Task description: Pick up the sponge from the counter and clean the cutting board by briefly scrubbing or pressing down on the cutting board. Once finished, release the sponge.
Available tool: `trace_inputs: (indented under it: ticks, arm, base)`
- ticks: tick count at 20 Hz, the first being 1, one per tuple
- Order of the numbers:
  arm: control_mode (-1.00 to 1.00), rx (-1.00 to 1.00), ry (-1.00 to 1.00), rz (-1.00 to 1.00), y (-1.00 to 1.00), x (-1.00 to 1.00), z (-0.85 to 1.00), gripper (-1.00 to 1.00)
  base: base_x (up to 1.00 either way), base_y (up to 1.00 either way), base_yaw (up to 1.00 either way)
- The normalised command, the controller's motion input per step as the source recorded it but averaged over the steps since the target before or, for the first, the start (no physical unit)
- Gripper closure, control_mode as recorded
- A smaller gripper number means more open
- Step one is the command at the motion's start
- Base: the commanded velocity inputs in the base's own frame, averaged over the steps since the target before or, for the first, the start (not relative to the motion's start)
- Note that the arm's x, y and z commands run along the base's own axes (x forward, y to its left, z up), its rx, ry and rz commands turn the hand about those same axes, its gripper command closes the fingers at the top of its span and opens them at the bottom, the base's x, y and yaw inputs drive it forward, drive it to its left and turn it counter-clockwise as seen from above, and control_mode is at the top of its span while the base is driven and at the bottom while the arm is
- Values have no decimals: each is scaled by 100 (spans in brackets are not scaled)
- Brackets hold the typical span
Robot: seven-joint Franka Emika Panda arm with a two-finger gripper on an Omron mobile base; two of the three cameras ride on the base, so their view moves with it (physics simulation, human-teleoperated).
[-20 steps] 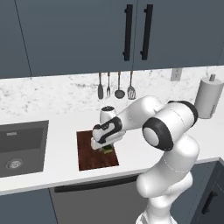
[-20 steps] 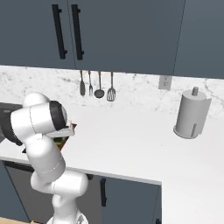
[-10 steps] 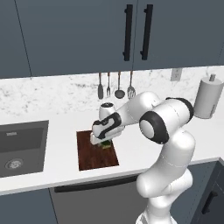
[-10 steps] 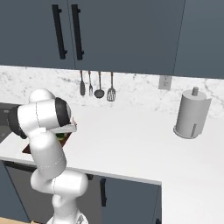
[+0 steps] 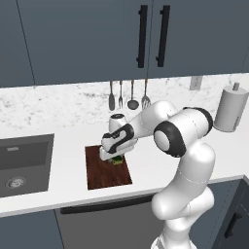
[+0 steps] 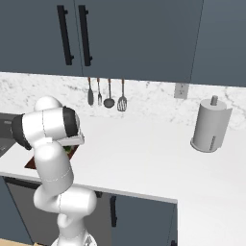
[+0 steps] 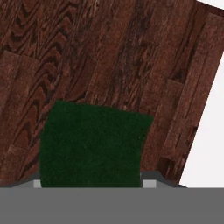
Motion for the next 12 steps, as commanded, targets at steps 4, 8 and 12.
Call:
trace_inputs:
  ticks: [4, 8, 12]
  arm:
    - [-100, 0, 0, 0, 0, 40, 6, 100]
    - [-100, 0, 0, 0, 0, 41, 1, 100]
    - [-100, 0, 0, 0, 0, 14, -19, 100]
  base:
    - [0, 0, 0]
    - [0, 0, 0]
    - [0, 0, 0]
